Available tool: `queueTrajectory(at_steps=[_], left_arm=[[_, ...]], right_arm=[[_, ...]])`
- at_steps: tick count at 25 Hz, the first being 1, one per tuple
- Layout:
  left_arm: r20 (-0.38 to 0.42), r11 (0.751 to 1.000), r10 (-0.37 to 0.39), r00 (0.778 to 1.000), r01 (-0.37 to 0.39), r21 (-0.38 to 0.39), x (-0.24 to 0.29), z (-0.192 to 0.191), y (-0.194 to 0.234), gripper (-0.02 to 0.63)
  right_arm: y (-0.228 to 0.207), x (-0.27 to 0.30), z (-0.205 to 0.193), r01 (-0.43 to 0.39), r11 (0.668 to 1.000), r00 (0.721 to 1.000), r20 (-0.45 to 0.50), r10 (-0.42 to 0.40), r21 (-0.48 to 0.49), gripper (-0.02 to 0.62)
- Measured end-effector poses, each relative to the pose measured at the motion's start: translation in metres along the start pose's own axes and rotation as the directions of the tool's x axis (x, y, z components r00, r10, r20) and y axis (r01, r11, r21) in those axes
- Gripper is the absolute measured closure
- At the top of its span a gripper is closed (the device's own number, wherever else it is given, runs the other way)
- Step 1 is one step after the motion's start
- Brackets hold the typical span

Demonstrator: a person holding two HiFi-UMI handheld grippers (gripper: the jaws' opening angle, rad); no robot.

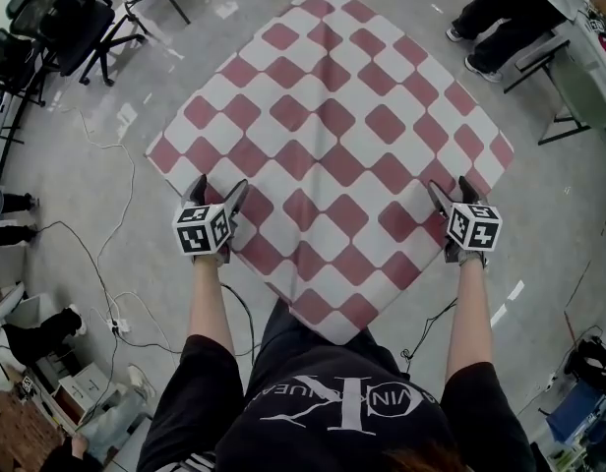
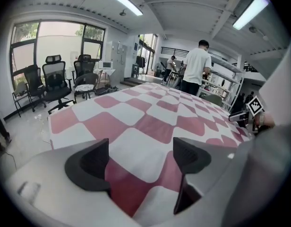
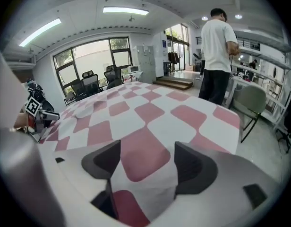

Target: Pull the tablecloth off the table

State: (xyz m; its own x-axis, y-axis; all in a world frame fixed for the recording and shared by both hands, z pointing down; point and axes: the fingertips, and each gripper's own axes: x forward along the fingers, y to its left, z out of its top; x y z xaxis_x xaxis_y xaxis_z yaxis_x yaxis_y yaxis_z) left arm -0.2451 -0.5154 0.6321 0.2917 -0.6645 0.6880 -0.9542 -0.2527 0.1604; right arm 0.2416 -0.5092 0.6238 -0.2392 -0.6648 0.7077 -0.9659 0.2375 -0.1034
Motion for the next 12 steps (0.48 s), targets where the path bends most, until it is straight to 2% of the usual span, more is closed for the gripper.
queueTrajectory(at_steps=[3,7,12], left_arm=[[-0.049,1.0,-0.03,0.998,0.029,-0.009,0.004,-0.005,-0.005,0.192],[-0.043,0.996,-0.05,0.998,0.046,-0.078,0.004,-0.002,-0.007,0.192],[-0.092,0.996,-0.077,0.993,0.072,-0.057,0.006,-0.005,-0.018,0.192]], right_arm=[[0.003,0.002,-0.001,-0.004,1.0,1.0,-0.016,0.004,0.003,0.27],[0.012,0.005,0.001,-0.041,0.999,0.999,-0.032,0.041,0.015,0.27],[0.032,0.008,0.002,-0.065,0.998,0.997,-0.046,0.065,-0.002,0.27]])
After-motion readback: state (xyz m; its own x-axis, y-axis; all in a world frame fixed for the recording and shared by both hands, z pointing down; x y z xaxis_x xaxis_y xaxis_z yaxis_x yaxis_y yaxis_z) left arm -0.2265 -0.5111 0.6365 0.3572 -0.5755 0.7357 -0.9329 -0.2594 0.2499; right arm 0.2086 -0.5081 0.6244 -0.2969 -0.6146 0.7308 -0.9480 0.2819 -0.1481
